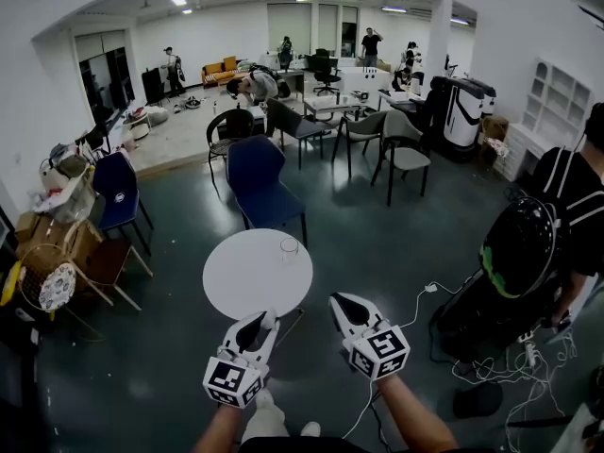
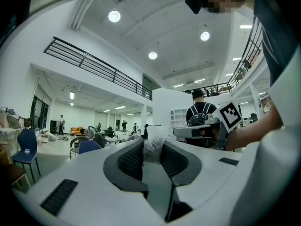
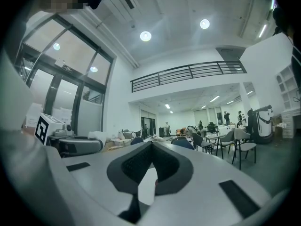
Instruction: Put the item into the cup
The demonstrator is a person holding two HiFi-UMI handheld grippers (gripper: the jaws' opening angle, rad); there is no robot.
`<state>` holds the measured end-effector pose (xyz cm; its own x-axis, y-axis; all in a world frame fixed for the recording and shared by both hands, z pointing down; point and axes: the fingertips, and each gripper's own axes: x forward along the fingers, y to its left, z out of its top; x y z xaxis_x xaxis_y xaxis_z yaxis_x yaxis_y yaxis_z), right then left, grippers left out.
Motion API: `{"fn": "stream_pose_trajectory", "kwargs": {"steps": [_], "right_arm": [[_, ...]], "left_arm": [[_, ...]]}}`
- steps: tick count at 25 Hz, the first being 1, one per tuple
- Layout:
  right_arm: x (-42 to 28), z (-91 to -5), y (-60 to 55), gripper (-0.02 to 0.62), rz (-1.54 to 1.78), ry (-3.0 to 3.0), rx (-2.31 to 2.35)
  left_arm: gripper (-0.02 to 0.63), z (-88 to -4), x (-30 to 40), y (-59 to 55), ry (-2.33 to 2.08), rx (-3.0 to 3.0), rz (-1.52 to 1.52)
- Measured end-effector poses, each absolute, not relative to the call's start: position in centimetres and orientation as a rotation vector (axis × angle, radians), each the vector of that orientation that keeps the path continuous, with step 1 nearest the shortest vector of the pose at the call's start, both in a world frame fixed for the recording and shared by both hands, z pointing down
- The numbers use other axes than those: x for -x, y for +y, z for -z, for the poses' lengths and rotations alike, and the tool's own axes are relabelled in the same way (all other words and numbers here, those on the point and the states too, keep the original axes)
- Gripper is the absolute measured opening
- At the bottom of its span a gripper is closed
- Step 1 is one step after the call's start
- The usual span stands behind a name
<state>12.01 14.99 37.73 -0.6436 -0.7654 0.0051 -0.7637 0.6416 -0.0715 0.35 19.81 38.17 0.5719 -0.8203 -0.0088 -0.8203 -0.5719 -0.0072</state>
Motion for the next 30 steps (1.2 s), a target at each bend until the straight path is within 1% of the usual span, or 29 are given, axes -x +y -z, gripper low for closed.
{"fn": "stream_pose_trajectory", "kwargs": {"steps": [14, 30], "right_arm": [[-11.3, -37.1, 13.0, 0.015, 0.088, 2.840, 1.272], [-9.2, -38.8, 6.2, 0.015, 0.110, 2.848, 1.282]], "left_arm": [[0.101, -38.1, 0.2, 17.8, 1.477, 2.764, -0.002], [0.101, -39.3, 2.2, 10.4, 1.474, 2.775, -0.024]]}}
